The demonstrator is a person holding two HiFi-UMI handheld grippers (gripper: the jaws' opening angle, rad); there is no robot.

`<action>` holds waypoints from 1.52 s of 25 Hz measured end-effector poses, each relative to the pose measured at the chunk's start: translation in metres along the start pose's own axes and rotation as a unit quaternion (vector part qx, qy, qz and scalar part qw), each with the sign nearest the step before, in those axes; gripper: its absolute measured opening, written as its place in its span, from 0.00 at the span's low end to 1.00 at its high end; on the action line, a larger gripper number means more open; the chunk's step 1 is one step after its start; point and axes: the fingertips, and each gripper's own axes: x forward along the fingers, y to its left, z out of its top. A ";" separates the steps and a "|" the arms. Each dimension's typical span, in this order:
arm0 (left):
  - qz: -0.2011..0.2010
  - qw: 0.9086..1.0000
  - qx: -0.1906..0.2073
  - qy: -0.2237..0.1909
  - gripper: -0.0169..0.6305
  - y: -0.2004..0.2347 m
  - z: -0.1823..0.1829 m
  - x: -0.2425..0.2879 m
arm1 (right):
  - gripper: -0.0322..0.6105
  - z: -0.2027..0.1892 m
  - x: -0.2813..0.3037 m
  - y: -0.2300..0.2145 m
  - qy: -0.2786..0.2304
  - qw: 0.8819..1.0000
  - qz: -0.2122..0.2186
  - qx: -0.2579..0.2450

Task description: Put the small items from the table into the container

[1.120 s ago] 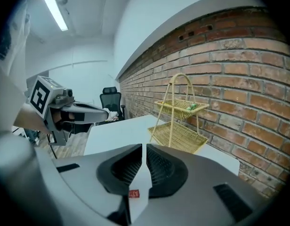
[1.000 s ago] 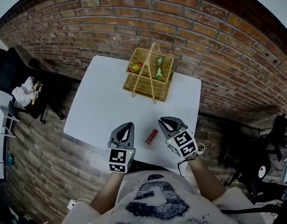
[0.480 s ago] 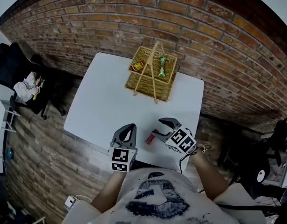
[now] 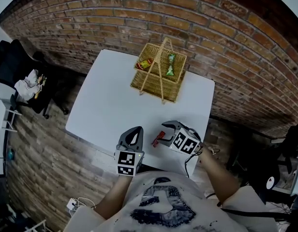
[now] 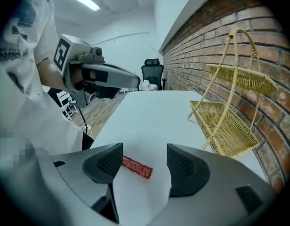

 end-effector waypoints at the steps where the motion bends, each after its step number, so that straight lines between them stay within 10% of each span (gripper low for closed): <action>1: -0.002 1.000 -0.001 0.002 0.10 -0.001 -0.002 0.001 | 0.48 -0.003 0.003 0.001 0.009 1.000 0.005 -0.014; 18: -0.019 1.000 -0.004 0.015 0.10 -0.009 -0.024 0.012 | 0.48 -0.051 0.047 0.019 0.114 0.982 0.060 -0.138; 38: -0.022 0.999 -0.006 0.023 0.10 -0.008 -0.035 -0.004 | 0.45 -0.059 0.060 0.027 0.130 0.981 0.048 -0.134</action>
